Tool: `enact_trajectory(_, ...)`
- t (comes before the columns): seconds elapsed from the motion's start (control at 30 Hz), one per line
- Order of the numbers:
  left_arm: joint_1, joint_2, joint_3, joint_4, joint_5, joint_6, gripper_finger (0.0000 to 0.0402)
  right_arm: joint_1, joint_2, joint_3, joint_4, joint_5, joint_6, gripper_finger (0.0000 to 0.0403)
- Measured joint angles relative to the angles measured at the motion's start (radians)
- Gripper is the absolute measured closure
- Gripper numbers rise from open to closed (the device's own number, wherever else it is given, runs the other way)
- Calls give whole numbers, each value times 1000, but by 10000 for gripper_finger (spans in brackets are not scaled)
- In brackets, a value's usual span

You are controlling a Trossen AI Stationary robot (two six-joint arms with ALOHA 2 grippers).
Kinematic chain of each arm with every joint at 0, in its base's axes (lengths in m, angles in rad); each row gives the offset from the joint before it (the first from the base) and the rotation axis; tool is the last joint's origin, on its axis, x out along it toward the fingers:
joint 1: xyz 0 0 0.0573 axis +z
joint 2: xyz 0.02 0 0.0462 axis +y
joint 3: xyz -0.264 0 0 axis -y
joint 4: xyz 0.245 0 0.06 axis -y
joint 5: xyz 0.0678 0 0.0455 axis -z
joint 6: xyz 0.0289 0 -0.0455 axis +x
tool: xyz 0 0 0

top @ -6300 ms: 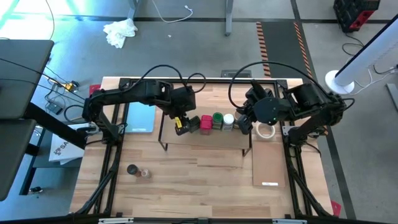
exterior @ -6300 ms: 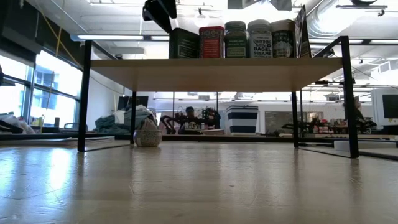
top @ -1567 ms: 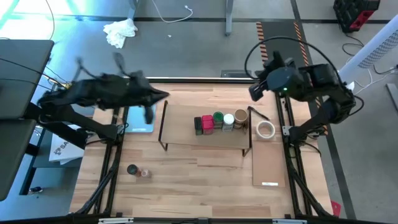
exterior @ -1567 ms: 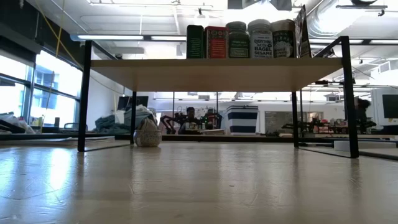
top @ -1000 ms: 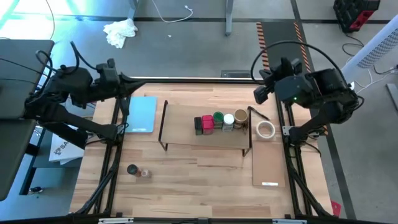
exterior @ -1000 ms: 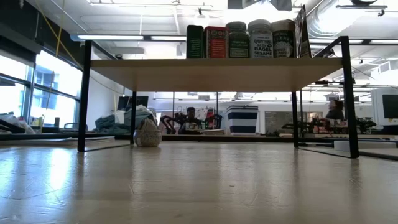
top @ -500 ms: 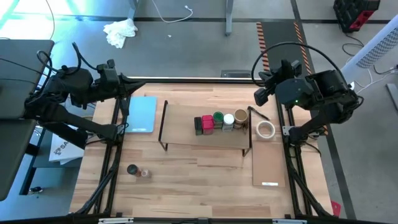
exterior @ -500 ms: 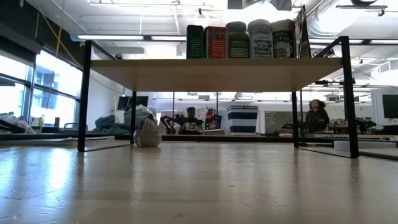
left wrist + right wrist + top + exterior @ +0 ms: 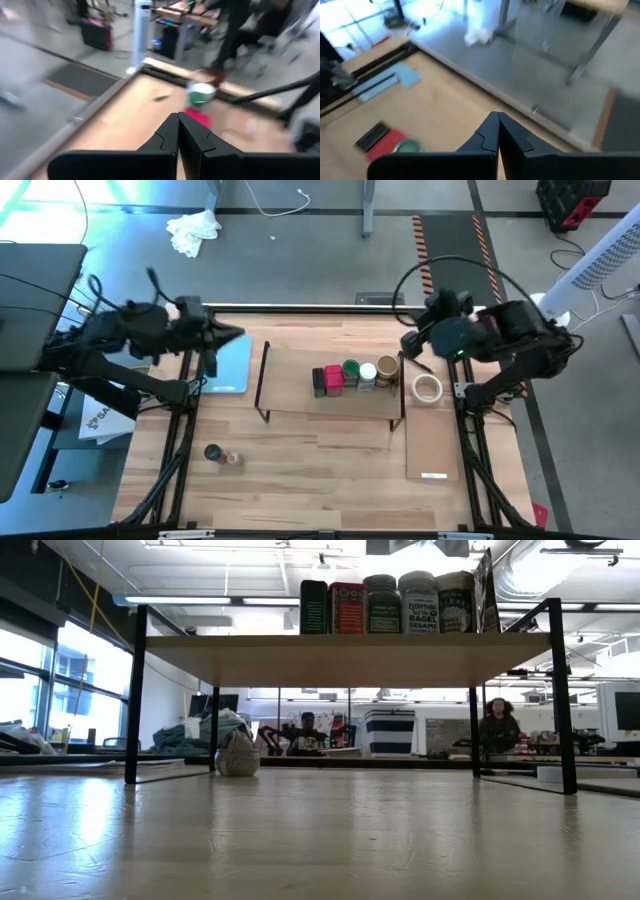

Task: Shelf spices
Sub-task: Put the black seasoning bottle on the shelf

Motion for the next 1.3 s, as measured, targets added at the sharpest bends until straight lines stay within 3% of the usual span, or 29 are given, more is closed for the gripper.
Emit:
enact_trajectory(0.2, -98, -54, -258, 339, 40, -290, 401, 79, -55, -269, 200, -167, 227, 403)
enact_trajectory(0.4, -268, -14, -358, 578, -128, -459, 401, 216, -96, -490, 682, -232, 257, 403)
enact_trajectory(0.53, -387, 29, -337, 532, -222, -514, 401, 270, -96, -579, 995, -329, 124, 403)
enact_trajectory(0.63, -460, 60, -277, 315, -213, -644, 401, 295, -96, -606, 1109, -386, 19, 403)
enact_trajectory(0.7, -497, 90, -234, 136, -143, -762, 401, 306, -96, -605, 1111, -393, 0, 403)
enact_trajectory(0.8, -531, 138, -194, -56, 86, -862, 402, 314, -97, -600, 1103, -393, -6, 403)
enact_trajectory(0.87, -552, 166, -197, -109, 218, -888, 400, 314, -97, -600, 1095, -394, -16, 403)
enact_trajectory(0.97, -594, 225, -199, -132, 298, -906, 388, 302, -93, -600, 1071, -392, -22, 403)
enact_trajectory(1.07, -628, 299, -199, -140, 359, -880, 359, 281, -90, -600, 1062, -392, -6, 403)
enact_trajectory(1.3, -643, 424, -199, -284, 640, -807, 252, 272, -90, -599, 1059, -400, -6, 403)
